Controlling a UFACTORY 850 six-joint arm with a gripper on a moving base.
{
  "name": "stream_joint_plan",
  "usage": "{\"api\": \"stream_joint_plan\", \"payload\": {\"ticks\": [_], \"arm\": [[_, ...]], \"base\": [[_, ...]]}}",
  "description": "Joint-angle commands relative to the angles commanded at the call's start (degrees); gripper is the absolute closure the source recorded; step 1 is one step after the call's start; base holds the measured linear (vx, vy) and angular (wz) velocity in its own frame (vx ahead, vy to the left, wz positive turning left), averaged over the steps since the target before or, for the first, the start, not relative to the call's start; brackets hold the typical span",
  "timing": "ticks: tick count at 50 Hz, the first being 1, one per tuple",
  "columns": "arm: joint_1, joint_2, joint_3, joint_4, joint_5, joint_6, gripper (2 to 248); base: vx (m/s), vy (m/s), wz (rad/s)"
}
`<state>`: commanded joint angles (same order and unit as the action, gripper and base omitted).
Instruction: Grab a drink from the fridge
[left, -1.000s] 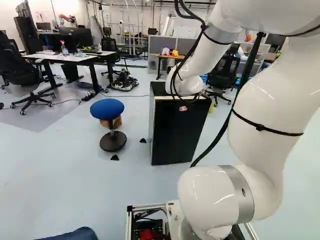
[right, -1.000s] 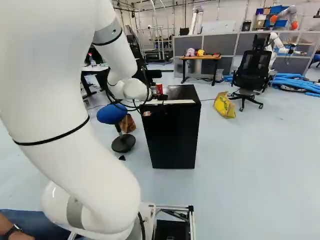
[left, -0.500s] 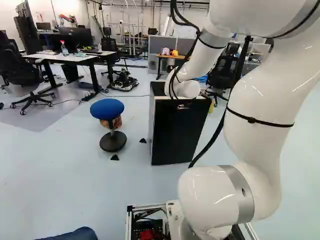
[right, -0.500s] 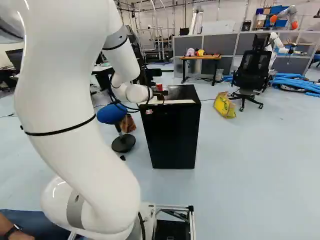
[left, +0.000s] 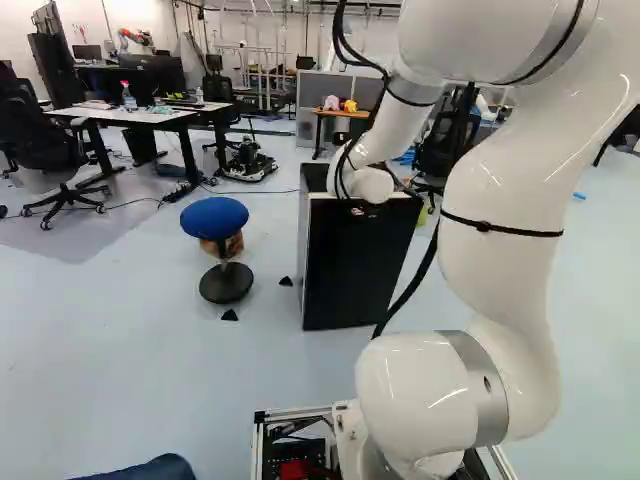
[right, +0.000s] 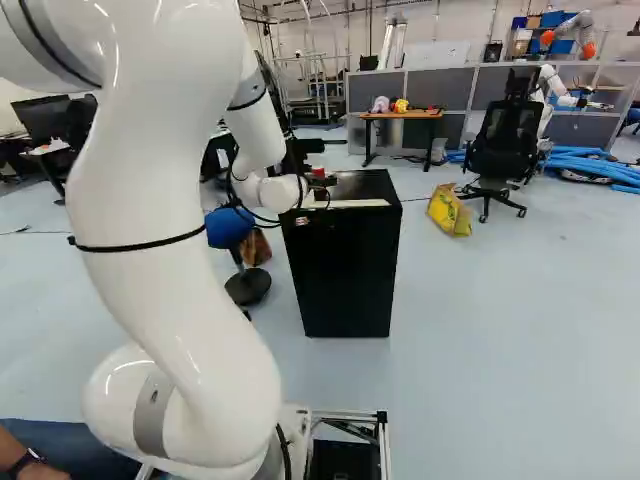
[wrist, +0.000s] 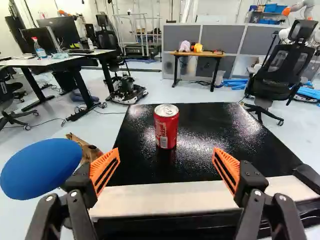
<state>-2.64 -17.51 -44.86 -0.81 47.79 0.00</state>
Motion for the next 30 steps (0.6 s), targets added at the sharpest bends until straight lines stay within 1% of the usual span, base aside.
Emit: {"api": "stream_joint_plan", "payload": {"ticks": [30], "arm": [[0.1,-6.8,-4.0,0.0,5.9,0.0,3]], "base": [[0.0,0.0,0.0]]}}
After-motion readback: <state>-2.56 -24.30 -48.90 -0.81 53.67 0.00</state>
